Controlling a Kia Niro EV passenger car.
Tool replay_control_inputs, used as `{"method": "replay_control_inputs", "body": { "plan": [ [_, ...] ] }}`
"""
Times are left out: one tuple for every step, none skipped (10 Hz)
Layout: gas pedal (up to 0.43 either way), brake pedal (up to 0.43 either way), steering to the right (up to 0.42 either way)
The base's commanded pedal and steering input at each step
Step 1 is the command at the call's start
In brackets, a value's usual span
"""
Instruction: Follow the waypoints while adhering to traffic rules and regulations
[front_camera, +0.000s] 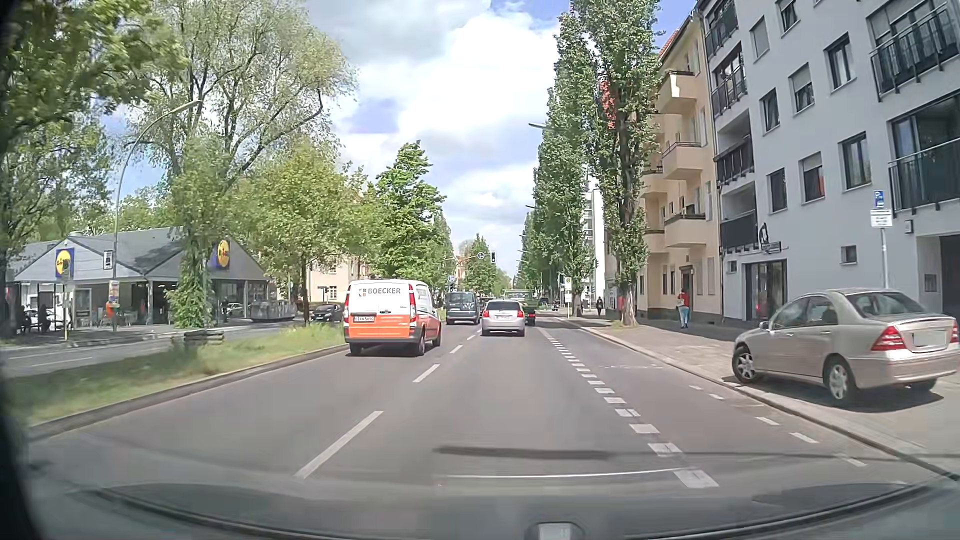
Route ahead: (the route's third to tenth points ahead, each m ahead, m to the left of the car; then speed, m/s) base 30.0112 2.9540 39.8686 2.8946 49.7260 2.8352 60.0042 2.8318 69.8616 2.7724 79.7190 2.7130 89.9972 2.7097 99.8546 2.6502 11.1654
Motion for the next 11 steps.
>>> {"method": "replay_control_inputs", "body": {
  "plan": [
    [0.008, 0.018, 0.002],
    [0.008, 0.018, 0.002],
    [0.008, 0.018, 0.002],
    [0.008, 0.018, 0.002],
    [0.008, 0.018, 0.002],
    [0.008, 0.018, 0.002],
    [0.008, 0.018, 0.002],
    [0.008, 0.024, 0.002],
    [0.008, 0.018, 0.002],
    [0.008, 0.018, 0.002],
    [0.008, 0.018, 0.001]
  ]
}}
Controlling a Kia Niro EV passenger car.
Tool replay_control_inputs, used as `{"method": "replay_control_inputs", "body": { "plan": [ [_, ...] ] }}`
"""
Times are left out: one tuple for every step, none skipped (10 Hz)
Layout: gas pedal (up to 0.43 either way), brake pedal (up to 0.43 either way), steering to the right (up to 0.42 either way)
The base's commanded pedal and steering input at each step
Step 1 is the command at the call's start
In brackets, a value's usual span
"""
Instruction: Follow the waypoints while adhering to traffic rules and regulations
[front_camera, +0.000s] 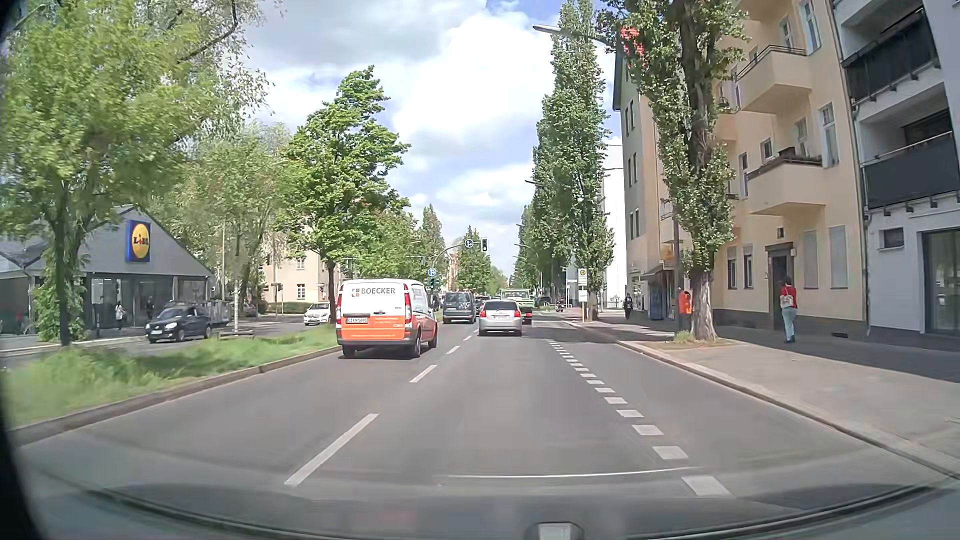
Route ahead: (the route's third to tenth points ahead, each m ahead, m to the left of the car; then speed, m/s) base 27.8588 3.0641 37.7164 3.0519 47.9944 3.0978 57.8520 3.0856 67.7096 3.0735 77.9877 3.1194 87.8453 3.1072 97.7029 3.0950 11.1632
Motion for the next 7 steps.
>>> {"method": "replay_control_inputs", "body": {
  "plan": [
    [0.008, 0.018, 0.002],
    [0.0, 0.018, 0.001],
    [0.0, 0.024, -0.001],
    [0.008, 0.018, -0.001],
    [0.008, 0.018, -0.001],
    [0.039, 0.018, -0.002],
    [0.067, 0.018, -0.003]
  ]
}}
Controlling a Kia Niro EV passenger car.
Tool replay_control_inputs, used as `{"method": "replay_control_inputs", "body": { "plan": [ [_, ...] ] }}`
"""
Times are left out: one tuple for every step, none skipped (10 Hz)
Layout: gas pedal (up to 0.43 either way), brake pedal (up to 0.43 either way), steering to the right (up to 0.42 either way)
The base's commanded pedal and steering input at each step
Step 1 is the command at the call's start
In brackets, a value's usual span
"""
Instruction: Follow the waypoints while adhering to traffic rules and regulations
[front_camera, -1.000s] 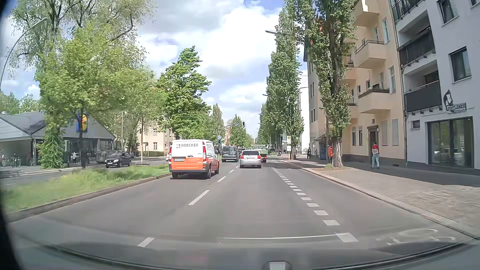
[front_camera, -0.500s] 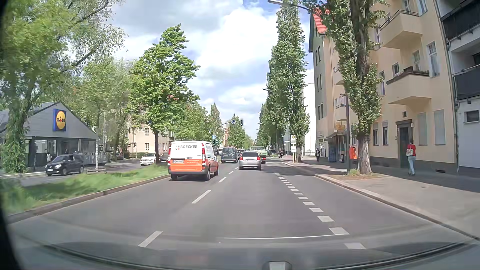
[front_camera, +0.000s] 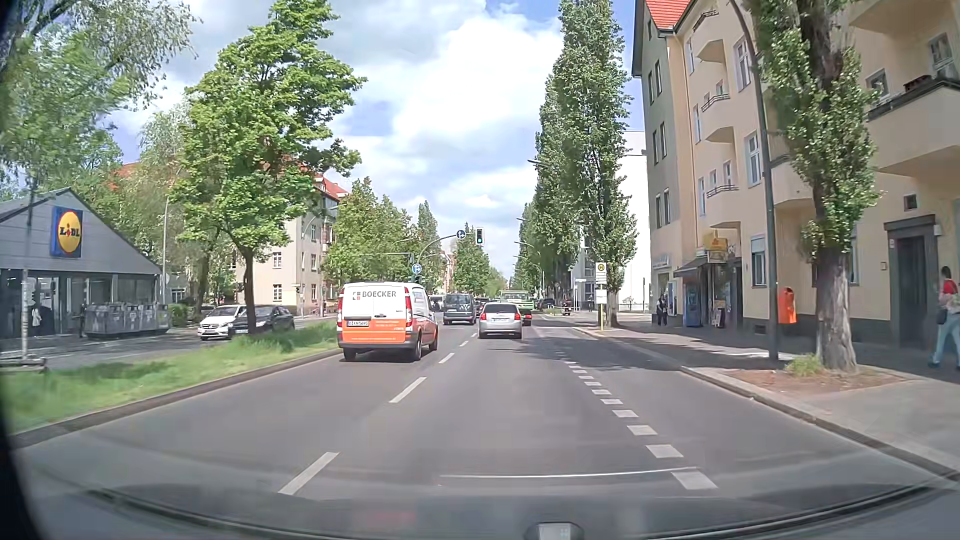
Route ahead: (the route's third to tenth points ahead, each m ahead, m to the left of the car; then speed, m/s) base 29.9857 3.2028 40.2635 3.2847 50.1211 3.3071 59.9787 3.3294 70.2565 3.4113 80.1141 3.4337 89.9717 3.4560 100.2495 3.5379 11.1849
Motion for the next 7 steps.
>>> {"method": "replay_control_inputs", "body": {
  "plan": [
    [0.079, 0.018, -0.004],
    [0.067, 0.018, -0.003],
    [0.067, 0.018, -0.003],
    [0.059, 0.018, -0.003],
    [0.047, 0.018, -0.003],
    [0.047, 0.018, -0.003],
    [0.047, 0.018, -0.001]
  ]
}}
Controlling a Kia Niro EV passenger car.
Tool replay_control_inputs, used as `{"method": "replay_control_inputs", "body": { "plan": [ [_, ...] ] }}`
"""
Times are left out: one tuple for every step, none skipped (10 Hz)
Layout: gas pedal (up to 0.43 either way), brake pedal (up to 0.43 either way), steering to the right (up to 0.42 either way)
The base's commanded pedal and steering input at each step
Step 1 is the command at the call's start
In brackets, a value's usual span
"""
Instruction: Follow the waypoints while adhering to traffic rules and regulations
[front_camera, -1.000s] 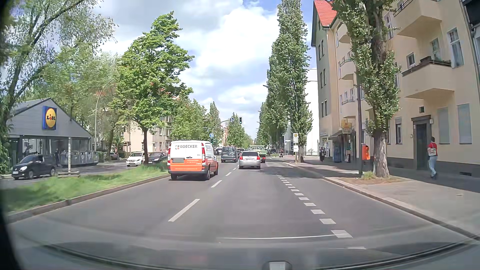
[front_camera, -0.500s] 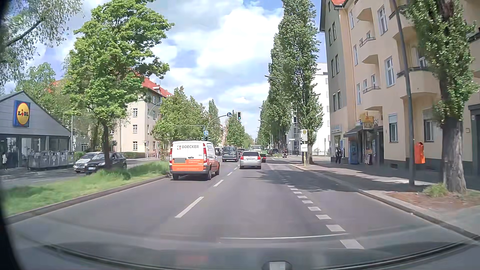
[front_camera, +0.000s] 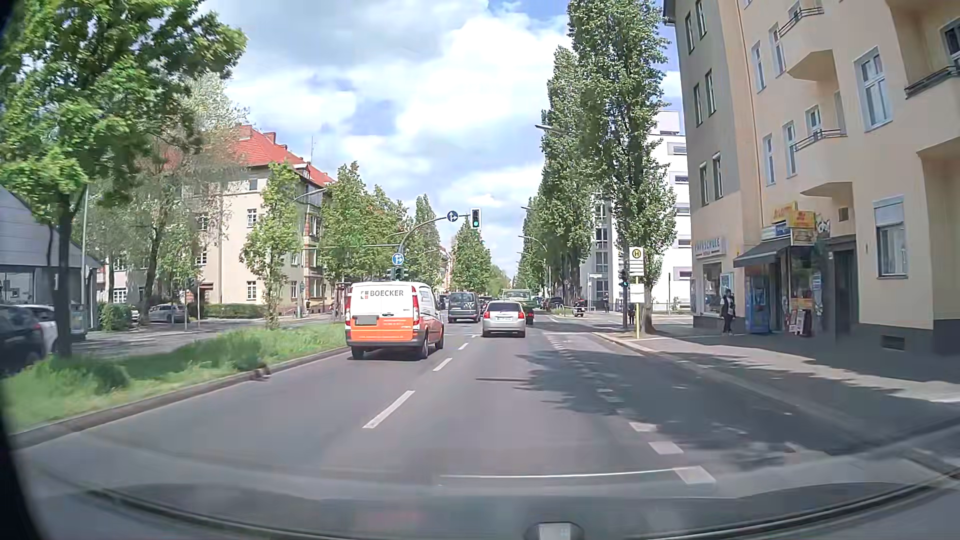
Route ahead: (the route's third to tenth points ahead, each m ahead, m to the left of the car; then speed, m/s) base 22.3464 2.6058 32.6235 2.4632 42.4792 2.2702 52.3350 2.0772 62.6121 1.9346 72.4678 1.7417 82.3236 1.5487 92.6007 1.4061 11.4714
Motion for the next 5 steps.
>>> {"method": "replay_control_inputs", "body": {
  "plan": [
    [0.039, 0.018, 0.001],
    [0.039, 0.018, 0.005],
    [0.039, 0.018, 0.005],
    [0.02, 0.018, 0.005],
    [0.0, 0.018, 0.005]
  ]
}}
